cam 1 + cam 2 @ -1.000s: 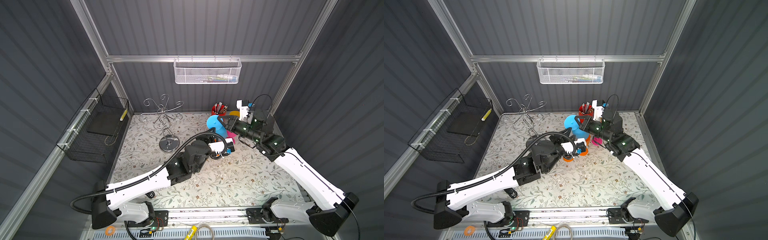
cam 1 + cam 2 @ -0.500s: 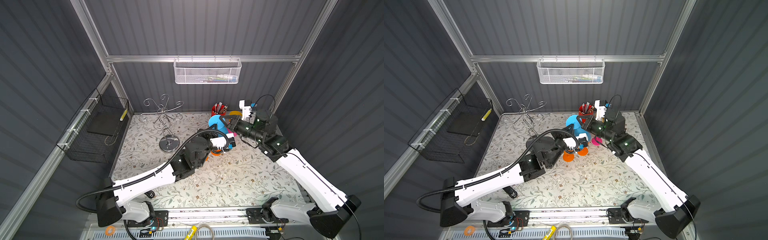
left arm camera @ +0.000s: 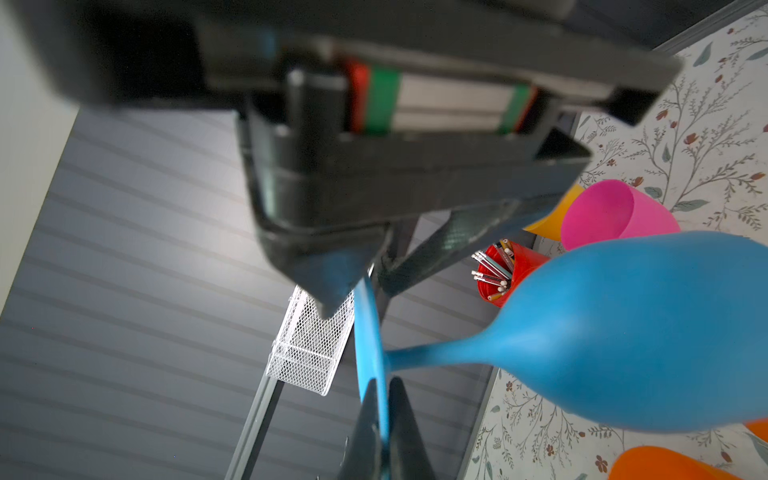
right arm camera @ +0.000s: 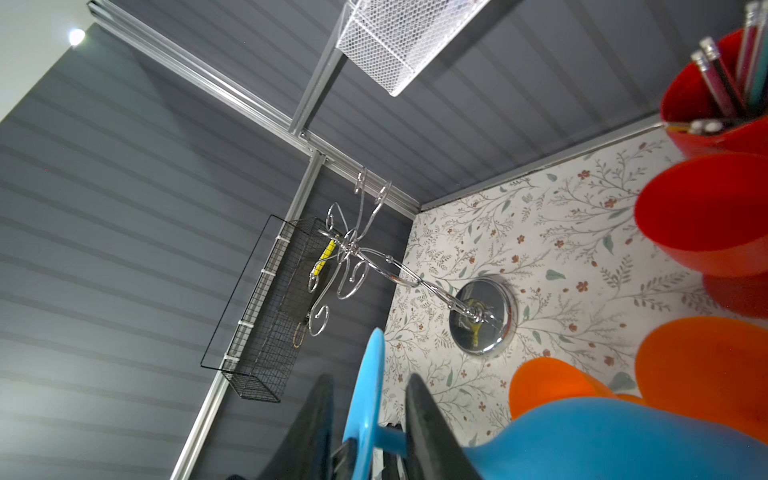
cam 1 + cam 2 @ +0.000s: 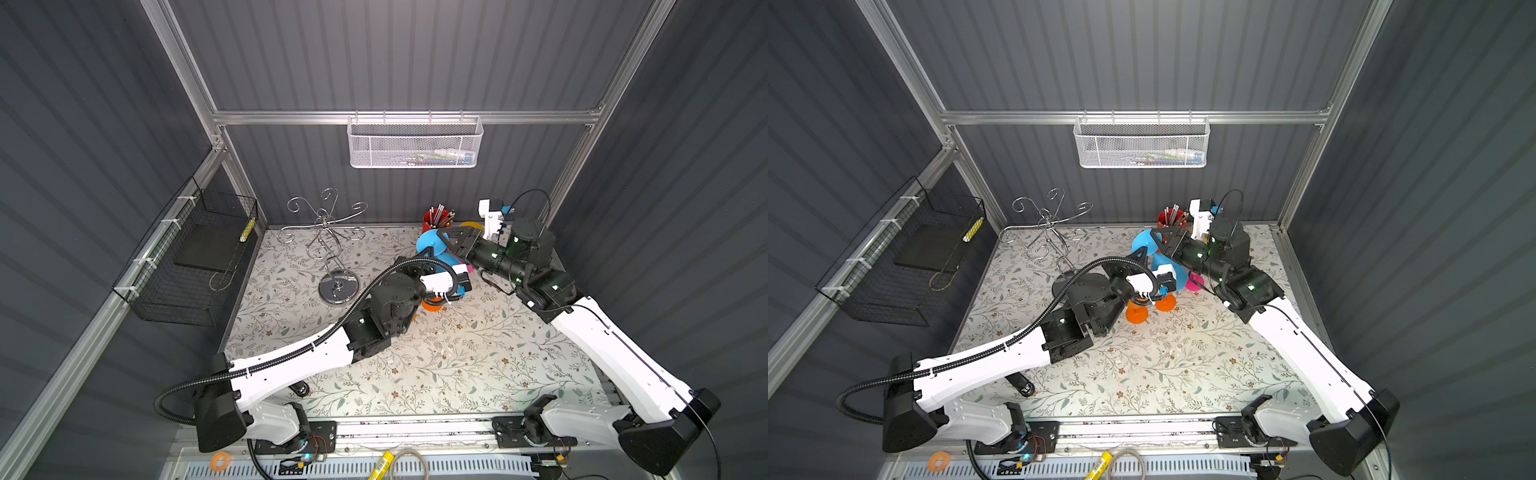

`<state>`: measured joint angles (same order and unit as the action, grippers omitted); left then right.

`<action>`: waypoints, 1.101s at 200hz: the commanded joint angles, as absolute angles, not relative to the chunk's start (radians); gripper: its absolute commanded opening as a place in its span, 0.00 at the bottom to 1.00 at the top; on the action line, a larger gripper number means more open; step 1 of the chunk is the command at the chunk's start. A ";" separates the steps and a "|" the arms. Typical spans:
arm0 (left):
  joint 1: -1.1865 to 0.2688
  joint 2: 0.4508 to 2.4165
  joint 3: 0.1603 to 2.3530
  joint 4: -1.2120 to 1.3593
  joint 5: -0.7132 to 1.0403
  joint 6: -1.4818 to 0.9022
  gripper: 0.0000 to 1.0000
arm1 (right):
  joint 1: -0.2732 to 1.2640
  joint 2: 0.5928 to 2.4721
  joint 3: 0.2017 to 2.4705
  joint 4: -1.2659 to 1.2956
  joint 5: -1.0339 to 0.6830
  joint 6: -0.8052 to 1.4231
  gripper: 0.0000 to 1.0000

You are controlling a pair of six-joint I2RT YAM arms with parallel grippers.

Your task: Take the wine glass off the wine glass rack

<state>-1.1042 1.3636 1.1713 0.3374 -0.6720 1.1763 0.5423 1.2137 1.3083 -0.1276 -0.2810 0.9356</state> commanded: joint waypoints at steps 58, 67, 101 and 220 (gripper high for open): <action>-1.086 1.256 1.177 0.112 -0.782 0.607 0.00 | 0.367 1.054 1.261 -0.051 -0.304 0.816 0.71; -1.072 1.253 1.196 0.047 -0.796 0.502 0.00 | 0.353 1.018 1.226 -0.053 -0.302 0.788 0.71; -0.964 1.264 1.274 -0.199 -0.682 0.103 0.00 | 0.331 0.936 1.114 -0.028 -0.376 0.720 0.71; -0.879 1.316 1.449 -0.363 -0.430 -0.193 0.00 | 0.351 0.961 0.976 0.055 -0.548 0.760 0.59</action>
